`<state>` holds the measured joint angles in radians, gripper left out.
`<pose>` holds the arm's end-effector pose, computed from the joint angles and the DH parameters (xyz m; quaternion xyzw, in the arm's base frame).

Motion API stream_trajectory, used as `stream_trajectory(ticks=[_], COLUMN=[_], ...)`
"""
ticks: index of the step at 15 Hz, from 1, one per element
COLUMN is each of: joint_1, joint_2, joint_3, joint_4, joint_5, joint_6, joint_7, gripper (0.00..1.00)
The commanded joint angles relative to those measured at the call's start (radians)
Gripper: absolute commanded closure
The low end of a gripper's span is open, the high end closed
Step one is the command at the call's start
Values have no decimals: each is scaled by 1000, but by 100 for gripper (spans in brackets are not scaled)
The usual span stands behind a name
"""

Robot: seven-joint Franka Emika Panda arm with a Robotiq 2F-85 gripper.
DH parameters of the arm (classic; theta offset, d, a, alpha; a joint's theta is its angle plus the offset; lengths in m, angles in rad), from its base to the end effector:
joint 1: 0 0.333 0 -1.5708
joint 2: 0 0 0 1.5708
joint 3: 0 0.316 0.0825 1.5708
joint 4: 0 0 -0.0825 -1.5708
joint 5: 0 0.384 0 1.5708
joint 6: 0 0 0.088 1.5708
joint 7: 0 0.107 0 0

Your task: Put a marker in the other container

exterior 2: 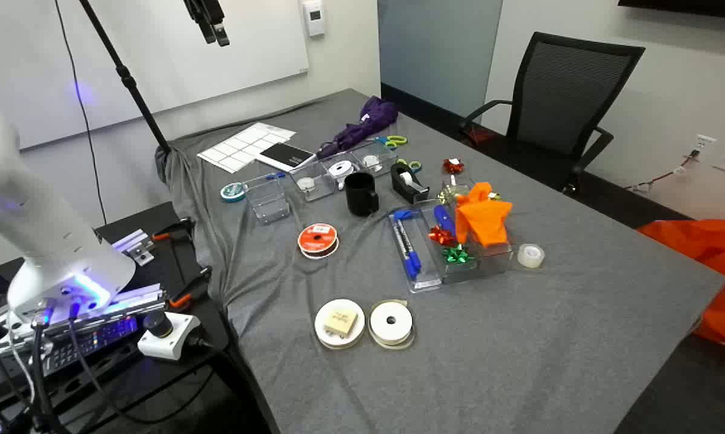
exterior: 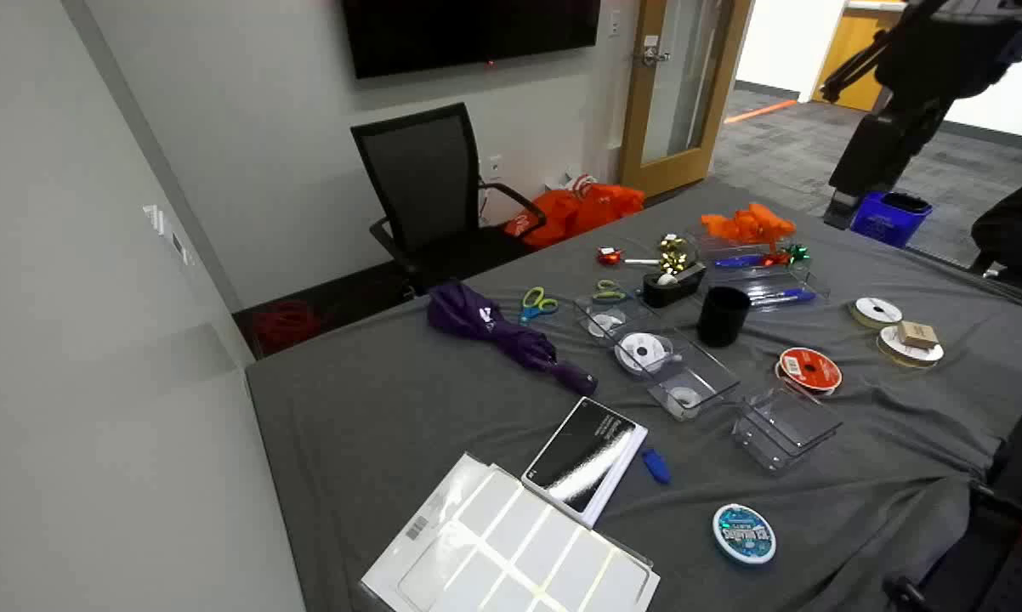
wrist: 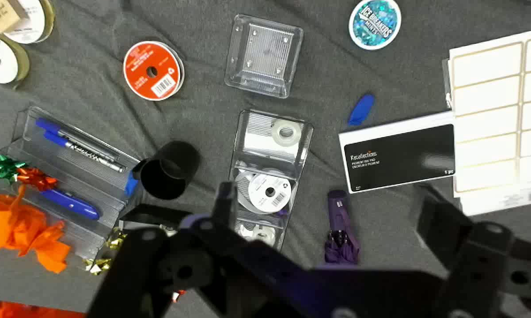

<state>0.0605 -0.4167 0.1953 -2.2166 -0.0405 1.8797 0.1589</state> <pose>0.4223 0.1172 0.5454 0.9965 0.0470 0.0470 0.0504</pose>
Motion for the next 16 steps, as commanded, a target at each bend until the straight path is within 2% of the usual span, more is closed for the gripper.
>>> stream_trajectory(ticks=[1, 15, 16], joint_1=[15, 15, 13], joint_2=[2, 2, 5], joint_3=[-12, -12, -24], joint_4=[2, 2, -2], joint_5=[-6, -6, 21], joint_6=[-2, -2, -1], joint_7=[5, 5, 16], gripper=[0, 0, 0])
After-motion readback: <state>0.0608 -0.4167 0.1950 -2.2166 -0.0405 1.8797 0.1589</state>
